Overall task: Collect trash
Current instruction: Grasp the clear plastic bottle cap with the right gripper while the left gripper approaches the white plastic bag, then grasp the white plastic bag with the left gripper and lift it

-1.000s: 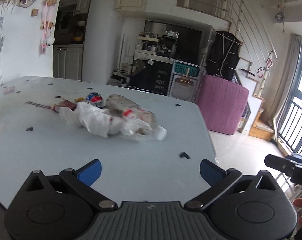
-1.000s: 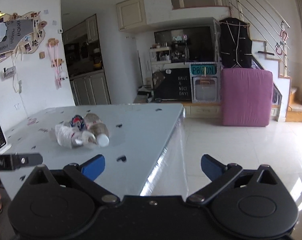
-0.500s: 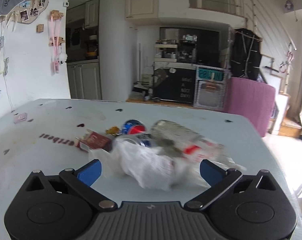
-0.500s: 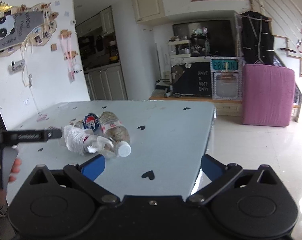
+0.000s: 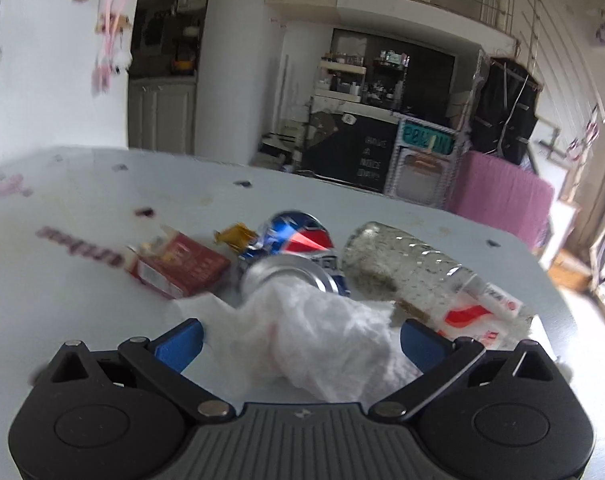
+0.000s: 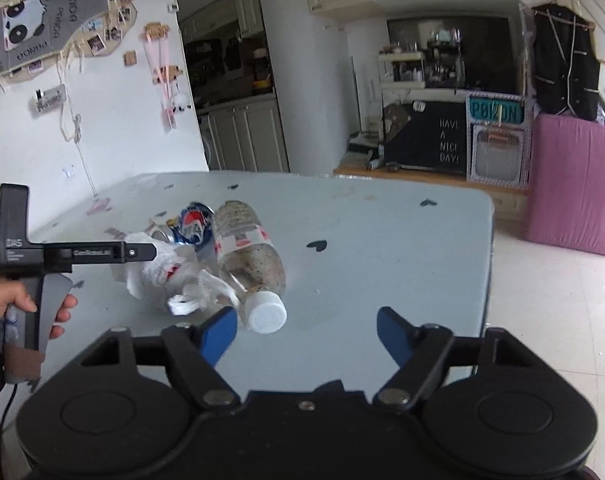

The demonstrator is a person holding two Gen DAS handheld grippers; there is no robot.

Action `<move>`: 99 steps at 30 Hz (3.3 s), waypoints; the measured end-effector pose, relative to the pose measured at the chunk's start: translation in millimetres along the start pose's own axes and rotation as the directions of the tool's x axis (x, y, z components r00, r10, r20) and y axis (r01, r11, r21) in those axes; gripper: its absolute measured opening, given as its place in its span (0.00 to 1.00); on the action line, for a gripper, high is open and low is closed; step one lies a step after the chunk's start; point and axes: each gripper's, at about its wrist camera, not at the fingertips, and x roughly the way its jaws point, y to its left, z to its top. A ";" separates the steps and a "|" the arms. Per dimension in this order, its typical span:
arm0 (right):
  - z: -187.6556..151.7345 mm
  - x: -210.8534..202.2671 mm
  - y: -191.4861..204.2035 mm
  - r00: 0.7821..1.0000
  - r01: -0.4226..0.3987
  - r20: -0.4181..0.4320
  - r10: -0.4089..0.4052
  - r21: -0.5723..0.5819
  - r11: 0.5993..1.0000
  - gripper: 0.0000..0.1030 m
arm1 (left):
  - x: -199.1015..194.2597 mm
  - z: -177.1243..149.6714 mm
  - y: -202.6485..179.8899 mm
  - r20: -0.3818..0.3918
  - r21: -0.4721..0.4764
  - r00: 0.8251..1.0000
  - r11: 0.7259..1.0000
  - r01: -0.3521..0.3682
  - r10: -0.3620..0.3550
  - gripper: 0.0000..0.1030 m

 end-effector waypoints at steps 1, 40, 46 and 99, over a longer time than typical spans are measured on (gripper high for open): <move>0.2 7.1 0.2 1.000 0.001 -0.009 -0.001 -0.002 1.000 0.73 | 0.5 -1.2 0.0 0.007 -0.011 1.000 1.000 0.023 -0.023 1.00; 11.0 -16.0 25.2 0.999 -0.051 0.009 0.051 0.012 0.999 0.33 | -126.6 -12.2 -21.7 0.086 0.008 0.994 0.998 -0.068 0.067 0.17; 15.7 -57.6 29.2 0.996 -0.074 0.054 0.074 -0.011 0.997 0.32 | -152.1 0.1 -37.1 0.118 0.031 0.992 0.998 -0.051 0.047 0.21; 10.5 -168.1 27.0 0.989 -0.046 0.137 0.050 -0.034 0.998 0.30 | -221.0 19.3 -102.3 0.178 0.179 0.982 0.983 0.037 -0.069 0.02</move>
